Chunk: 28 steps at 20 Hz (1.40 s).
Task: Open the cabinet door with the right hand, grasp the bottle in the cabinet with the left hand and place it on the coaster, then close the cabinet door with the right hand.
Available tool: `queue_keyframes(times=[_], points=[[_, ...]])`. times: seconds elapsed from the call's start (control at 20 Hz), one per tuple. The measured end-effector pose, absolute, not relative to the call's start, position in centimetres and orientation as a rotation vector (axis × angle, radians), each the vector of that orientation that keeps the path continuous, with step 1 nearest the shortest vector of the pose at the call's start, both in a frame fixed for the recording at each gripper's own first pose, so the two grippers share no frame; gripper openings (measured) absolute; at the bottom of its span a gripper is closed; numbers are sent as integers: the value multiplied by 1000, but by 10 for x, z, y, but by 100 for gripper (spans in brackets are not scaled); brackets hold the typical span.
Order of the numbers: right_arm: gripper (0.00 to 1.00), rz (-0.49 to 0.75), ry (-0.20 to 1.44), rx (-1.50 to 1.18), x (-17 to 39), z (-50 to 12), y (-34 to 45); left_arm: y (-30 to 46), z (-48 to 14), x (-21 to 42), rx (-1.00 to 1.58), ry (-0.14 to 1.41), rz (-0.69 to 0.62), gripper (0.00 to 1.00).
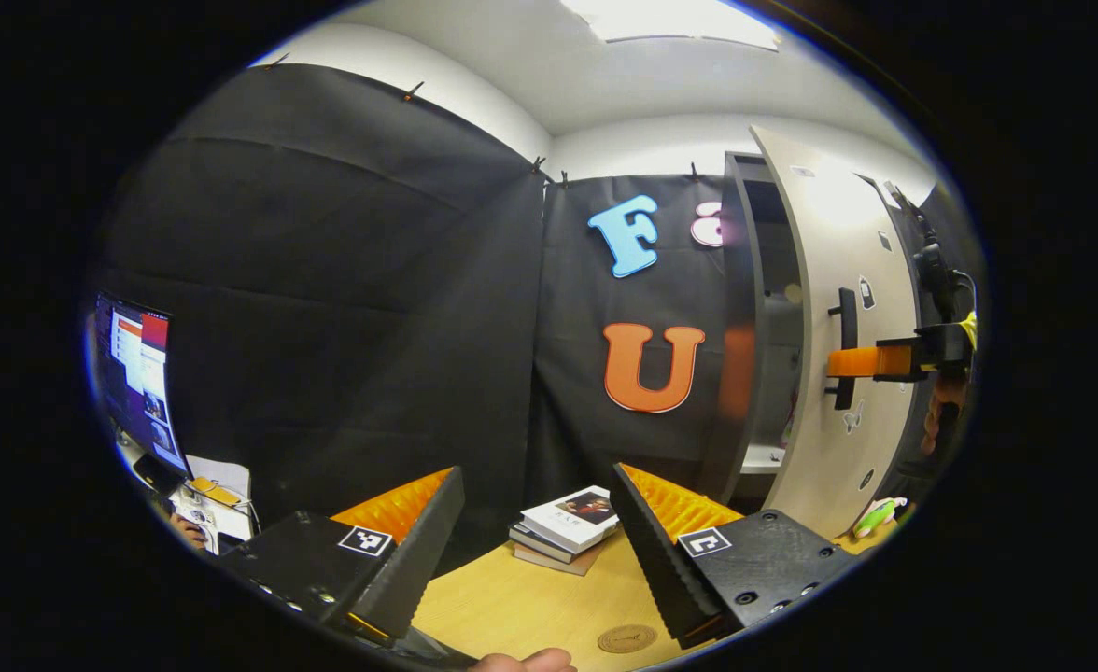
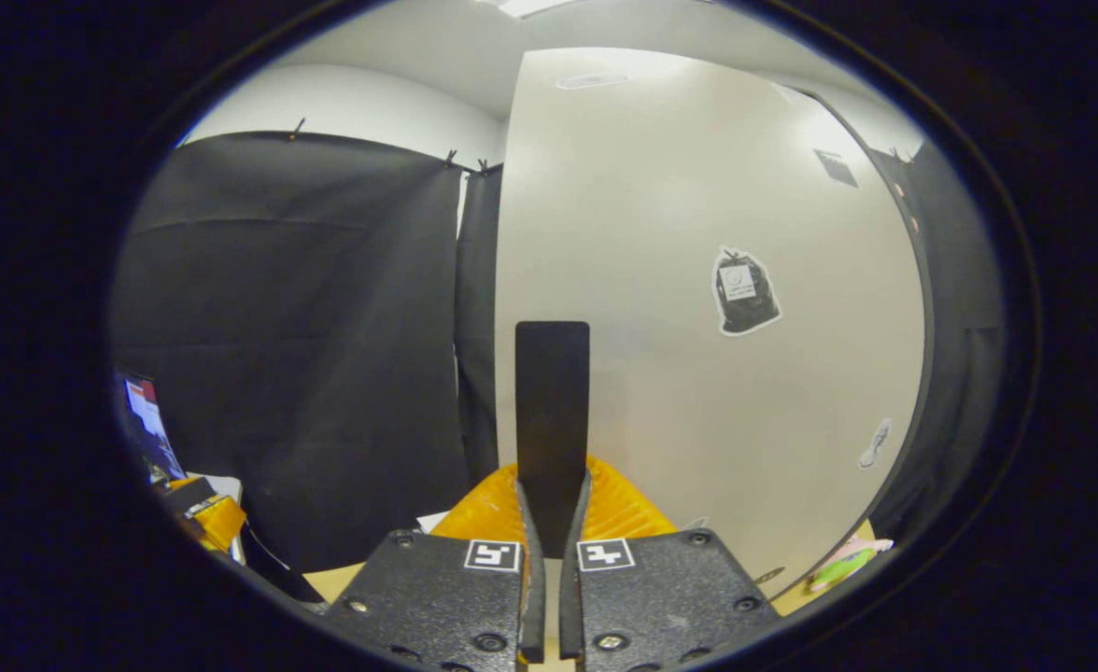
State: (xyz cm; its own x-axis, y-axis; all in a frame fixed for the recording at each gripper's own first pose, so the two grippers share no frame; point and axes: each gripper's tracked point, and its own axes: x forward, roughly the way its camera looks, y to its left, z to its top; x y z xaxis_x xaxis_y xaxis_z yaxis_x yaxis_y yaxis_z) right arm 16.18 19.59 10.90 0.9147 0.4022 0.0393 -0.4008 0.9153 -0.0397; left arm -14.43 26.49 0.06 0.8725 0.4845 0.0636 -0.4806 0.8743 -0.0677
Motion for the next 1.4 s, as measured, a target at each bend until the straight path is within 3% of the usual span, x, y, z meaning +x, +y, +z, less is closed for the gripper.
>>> queue_keyframes(times=[0.8, 1.4], points=[[9, 630, -6, -12, 73, 100, 146, 180, -19, -100, -58, -26, 335, 95], [9, 672, 42, -40, 38, 96, 109, 79, -30, -60, -89, 12, 152, 95]])
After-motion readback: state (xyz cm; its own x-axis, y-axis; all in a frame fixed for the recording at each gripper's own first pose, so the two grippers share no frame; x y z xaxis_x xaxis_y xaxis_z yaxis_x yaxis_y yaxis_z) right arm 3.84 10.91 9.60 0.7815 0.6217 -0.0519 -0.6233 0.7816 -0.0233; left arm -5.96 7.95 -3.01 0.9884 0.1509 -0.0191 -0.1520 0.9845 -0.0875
